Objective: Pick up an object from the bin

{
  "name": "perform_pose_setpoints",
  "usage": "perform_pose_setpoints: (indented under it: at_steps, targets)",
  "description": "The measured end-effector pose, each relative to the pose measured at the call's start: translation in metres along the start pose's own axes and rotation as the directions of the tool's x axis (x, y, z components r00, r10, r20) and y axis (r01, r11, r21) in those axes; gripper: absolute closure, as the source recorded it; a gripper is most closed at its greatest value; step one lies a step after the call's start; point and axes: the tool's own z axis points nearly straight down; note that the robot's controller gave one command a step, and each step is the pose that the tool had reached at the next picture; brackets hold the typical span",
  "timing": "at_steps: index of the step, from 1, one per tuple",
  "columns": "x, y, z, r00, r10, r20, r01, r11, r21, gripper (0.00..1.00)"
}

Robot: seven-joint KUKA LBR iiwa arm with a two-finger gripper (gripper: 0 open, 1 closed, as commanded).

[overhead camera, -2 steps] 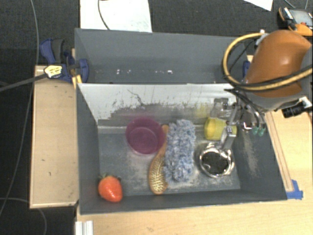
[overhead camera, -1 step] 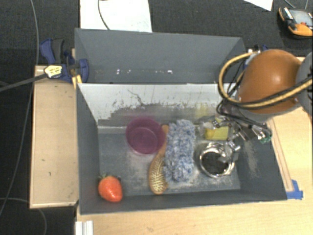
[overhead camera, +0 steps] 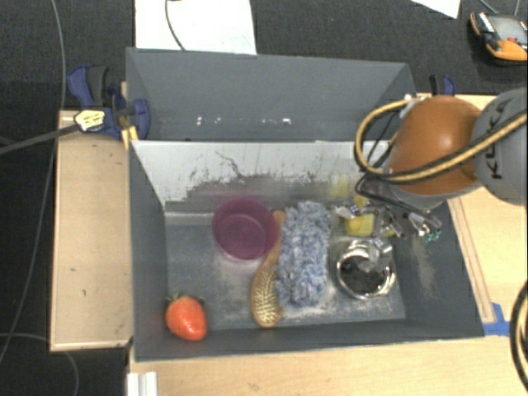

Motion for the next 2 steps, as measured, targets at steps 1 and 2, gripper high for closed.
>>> perform_pose_setpoints:
  at_steps: [1, 2]
  targets:
    - [0.073, 0.006, -0.013, 0.884, -0.468, -0.002, 0.468, 0.884, -0.001, 0.0]
    - [0.065, -0.031, 0.049, 0.913, -0.408, 0.003, 0.408, 0.913, 0.002, 0.0]
